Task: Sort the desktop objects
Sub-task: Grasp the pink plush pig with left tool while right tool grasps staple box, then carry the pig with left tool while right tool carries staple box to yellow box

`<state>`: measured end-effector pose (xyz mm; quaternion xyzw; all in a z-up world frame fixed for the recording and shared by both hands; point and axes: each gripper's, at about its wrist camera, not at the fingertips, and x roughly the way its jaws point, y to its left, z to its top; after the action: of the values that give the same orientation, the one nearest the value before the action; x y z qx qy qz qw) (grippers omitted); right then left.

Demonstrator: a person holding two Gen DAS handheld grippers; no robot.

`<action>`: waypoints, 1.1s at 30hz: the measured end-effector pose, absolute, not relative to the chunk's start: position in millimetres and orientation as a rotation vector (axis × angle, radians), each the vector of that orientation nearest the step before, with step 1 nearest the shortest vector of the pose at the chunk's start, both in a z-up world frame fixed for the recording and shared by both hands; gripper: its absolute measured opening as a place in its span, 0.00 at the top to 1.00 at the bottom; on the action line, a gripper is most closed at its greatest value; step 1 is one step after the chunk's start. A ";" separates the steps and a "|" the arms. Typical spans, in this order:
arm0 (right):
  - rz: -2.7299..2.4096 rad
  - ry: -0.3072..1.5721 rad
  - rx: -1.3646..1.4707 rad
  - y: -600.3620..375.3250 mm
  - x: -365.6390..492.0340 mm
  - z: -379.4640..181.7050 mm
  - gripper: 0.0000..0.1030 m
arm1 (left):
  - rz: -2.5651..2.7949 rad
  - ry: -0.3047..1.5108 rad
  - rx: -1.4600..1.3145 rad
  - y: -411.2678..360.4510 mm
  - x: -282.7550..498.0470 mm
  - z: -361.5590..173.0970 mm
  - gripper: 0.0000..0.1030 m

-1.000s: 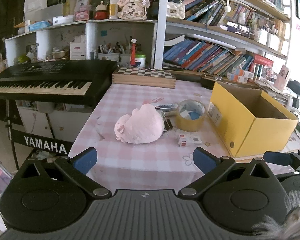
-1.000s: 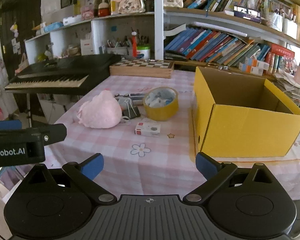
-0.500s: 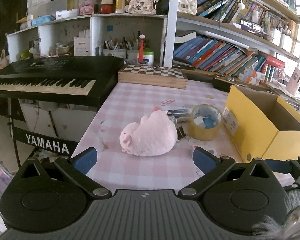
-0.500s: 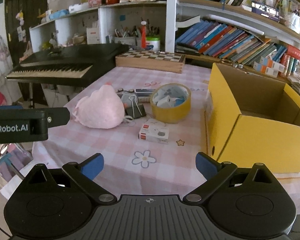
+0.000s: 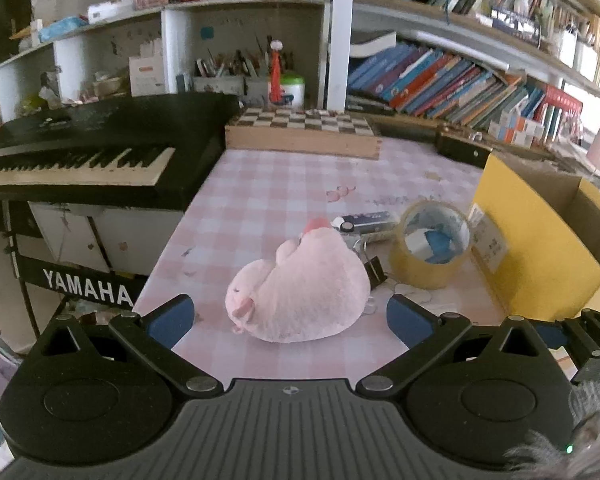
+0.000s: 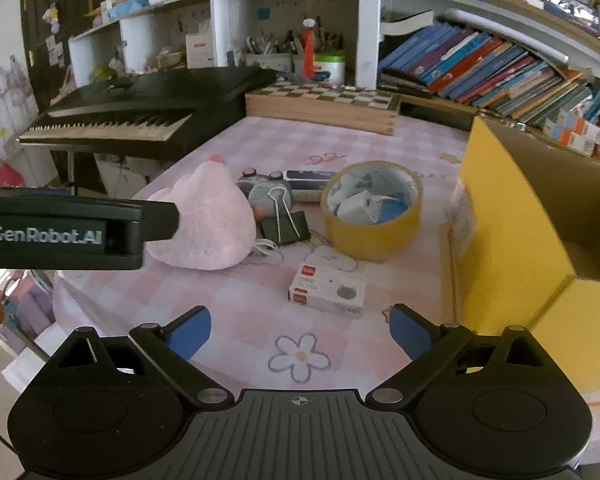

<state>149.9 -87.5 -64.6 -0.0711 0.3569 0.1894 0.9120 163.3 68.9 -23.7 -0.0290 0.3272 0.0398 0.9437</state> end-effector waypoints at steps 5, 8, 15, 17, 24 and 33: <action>0.357 0.738 -0.156 -84.1 166.5 -73.9 0.07 | 0.086 0.715 -0.061 67.8 194.0 -35.0 0.00; 0.334 0.744 -0.152 -84.0 174.6 -81.1 0.07 | 0.099 0.752 -0.068 68.5 212.4 -44.8 0.00; 0.295 0.752 -0.121 -87.2 190.2 -90.5 0.14 | 0.103 0.812 -0.081 67.6 244.5 -61.4 0.00; 0.298 0.757 -0.116 -86.5 194.2 -93.0 0.16 | 0.109 0.817 -0.071 67.0 250.4 -64.2 0.00; 0.328 0.757 -0.110 -83.4 198.7 -97.3 0.45 | 0.116 0.814 -0.080 69.9 257.9 -69.3 0.00; 0.351 0.713 -0.103 -89.4 197.4 -83.6 0.45 | 0.125 0.771 -0.145 81.0 249.9 -60.5 0.07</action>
<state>197.4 -89.4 -83.6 -0.0504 0.3471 0.1707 0.9208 249.9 81.0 -60.5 -0.0708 0.3754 0.0609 0.9221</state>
